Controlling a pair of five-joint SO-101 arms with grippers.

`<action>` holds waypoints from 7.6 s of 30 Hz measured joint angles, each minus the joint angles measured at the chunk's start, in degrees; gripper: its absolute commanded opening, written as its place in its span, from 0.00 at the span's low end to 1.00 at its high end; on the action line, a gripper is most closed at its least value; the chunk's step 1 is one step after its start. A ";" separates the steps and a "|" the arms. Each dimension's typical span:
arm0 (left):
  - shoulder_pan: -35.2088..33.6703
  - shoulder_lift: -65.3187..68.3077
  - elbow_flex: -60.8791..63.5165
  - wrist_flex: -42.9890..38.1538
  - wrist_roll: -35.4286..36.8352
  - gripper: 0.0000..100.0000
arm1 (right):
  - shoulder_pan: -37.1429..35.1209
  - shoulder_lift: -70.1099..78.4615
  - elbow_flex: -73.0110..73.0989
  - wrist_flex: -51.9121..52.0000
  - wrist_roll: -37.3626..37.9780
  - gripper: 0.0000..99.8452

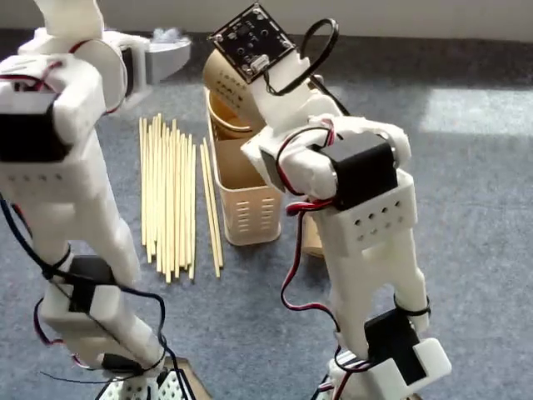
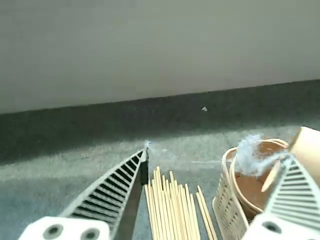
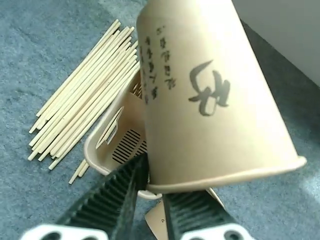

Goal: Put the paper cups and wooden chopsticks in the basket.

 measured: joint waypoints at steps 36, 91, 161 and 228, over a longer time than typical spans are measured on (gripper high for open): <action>-0.26 -1.58 24.09 -11.60 -0.35 0.40 | -0.35 9.41 -1.41 -20.84 -0.53 0.00; -19.08 -1.58 36.40 -17.05 -0.35 0.40 | 26.90 25.76 13.89 -15.03 -18.64 0.45; -16.53 -1.58 42.73 -21.27 -0.35 0.40 | 26.64 34.20 15.03 -0.26 -34.99 0.26; -19.16 -1.49 45.80 -24.97 -0.35 0.40 | 12.92 18.55 -5.10 -21.80 -37.10 0.01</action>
